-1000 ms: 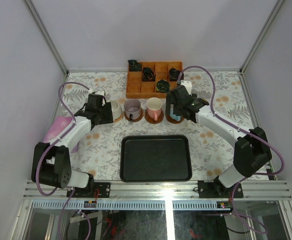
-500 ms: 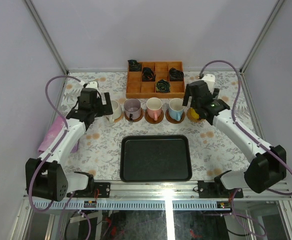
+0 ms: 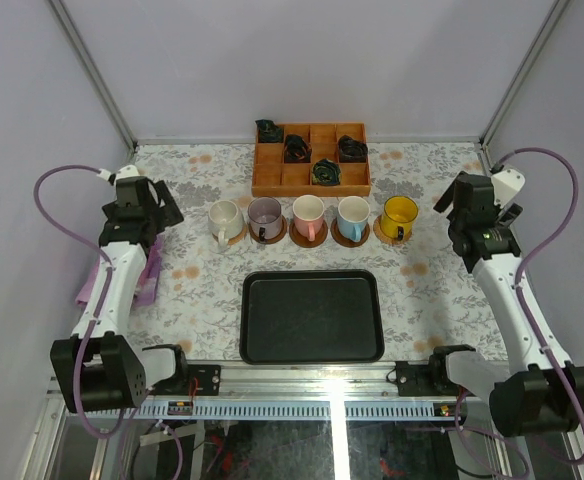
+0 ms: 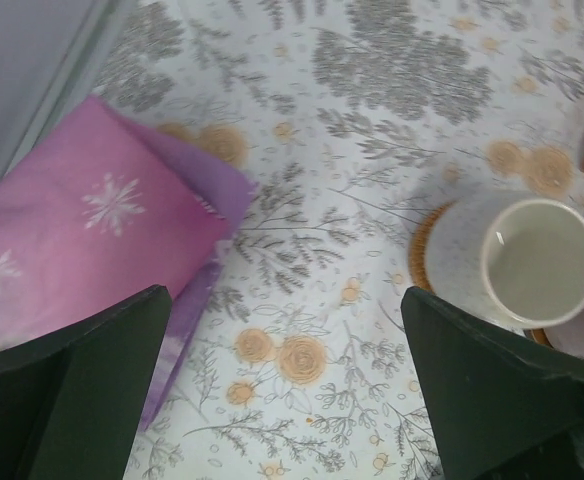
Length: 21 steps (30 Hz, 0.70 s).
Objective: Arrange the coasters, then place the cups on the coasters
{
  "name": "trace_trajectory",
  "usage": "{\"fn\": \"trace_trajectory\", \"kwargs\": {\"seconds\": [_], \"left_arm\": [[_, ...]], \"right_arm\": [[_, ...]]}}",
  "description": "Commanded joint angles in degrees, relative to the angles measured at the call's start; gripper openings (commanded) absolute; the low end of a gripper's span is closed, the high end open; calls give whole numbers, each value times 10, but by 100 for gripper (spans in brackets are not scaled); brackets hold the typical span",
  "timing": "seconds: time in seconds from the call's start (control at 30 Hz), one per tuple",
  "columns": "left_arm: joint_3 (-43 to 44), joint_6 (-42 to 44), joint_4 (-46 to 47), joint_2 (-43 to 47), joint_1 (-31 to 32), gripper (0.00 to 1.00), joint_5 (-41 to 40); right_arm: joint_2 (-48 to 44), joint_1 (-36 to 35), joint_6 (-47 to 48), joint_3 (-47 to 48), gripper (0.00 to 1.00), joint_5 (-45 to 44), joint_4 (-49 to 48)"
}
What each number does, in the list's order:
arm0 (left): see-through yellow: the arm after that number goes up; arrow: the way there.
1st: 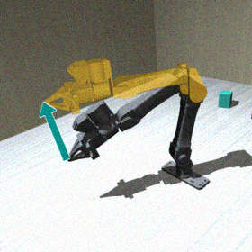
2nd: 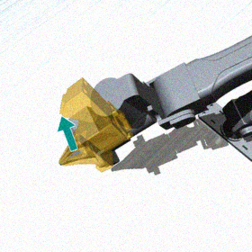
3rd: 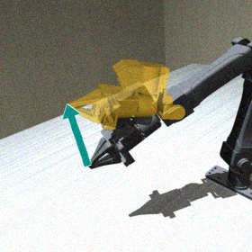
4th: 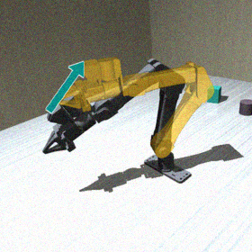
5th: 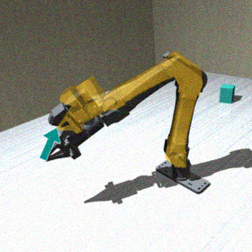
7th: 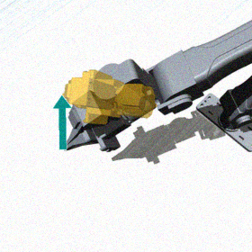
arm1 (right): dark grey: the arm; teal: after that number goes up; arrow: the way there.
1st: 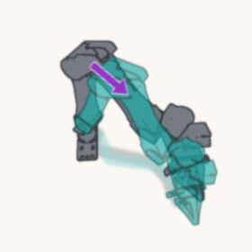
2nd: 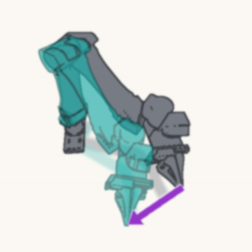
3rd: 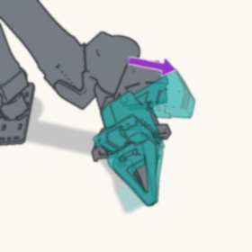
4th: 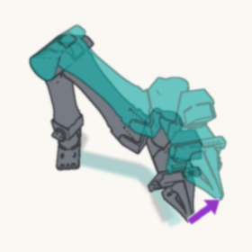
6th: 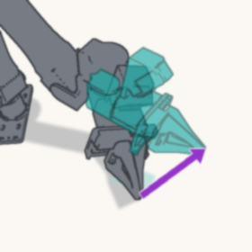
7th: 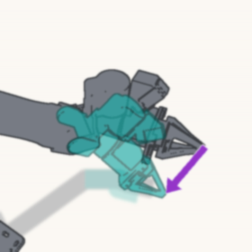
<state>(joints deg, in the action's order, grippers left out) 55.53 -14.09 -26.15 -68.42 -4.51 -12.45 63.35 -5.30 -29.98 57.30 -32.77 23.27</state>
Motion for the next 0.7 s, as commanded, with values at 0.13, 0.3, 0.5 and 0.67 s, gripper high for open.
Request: {"fn": "trace_trajectory", "kwargs": {"seconds": [0.13,0.3,0.5,0.67], "left_arm": [[19,-56,-67,-10,-30,100,-36],[23,-77,-90,-23,-29,100,-47],[9,-98,-91,-14,-29,100,-51],[-8,-90,-72,13,-29,100,-36]], "right_arm": [[-33,5,-2,-12,99,-65,-17],[-25,5,8,-1,99,-57,-20],[-6,5,5,6,99,-36,-24],[10,5,3,15,99,-24,-25]]}}
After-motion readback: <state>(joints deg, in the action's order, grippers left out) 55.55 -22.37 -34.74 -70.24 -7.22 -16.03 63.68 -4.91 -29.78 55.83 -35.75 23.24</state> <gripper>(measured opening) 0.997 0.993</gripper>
